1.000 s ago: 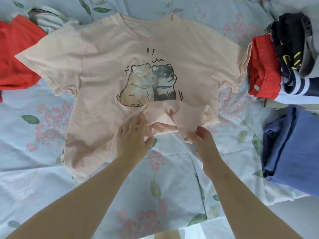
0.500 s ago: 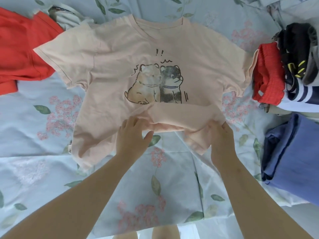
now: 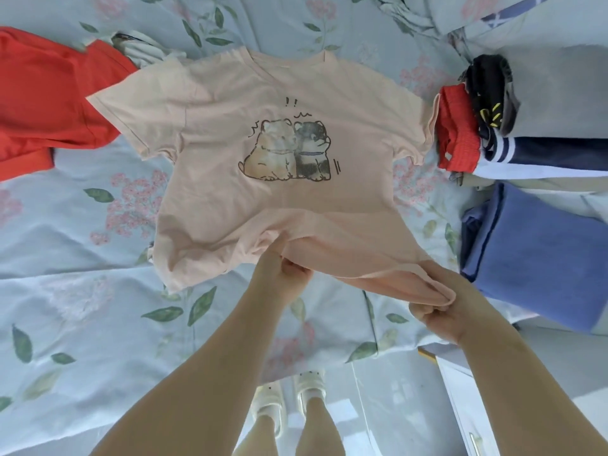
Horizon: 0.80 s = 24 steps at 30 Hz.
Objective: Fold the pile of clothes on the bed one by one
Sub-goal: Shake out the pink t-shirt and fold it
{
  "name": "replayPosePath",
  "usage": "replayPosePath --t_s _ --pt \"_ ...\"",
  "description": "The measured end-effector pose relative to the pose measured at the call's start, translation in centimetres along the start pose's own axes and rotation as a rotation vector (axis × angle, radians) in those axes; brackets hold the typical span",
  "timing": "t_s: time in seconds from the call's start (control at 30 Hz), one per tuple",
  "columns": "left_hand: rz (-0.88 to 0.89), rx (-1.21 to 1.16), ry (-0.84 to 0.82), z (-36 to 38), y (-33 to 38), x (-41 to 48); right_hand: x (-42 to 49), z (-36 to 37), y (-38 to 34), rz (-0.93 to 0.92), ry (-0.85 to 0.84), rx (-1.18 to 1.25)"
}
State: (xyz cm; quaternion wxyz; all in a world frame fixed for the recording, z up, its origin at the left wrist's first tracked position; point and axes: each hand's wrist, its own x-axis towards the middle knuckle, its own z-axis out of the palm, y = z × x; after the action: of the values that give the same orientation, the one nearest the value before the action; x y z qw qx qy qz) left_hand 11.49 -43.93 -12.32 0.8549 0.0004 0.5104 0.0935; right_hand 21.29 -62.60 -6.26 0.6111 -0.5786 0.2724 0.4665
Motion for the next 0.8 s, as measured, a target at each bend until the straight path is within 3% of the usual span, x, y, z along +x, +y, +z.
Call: replayPosePath --t_s 0.23,0.4,0.5,0.63,0.73,0.8 --pt "-0.07 0.166 0.06 -4.9 -2.8 -3.2 1.3 -6.5 4.0 -0.016 0.304 -0.219" --pt "-0.06 0.228 0.159 -10.3 -8.1 -4.5 3.3 -7.5 7.8 0.132 0.192 -0.531" --pt "-0.006 0.197 0.208 -11.9 -9.4 -4.5 4.2 -8.3 9.6 0.042 0.218 -0.555" --pt "0.042 0.177 0.27 -12.4 -9.9 -3.9 4.5 -10.9 10.3 -0.03 0.427 -0.599" --pt "0.048 0.174 0.302 -12.8 -9.7 -3.3 3.8 -10.7 10.5 -0.1 0.516 -1.054" --pt "0.035 0.211 0.326 -13.2 -9.6 -3.0 3.1 -8.2 10.9 -0.318 0.425 -1.185"
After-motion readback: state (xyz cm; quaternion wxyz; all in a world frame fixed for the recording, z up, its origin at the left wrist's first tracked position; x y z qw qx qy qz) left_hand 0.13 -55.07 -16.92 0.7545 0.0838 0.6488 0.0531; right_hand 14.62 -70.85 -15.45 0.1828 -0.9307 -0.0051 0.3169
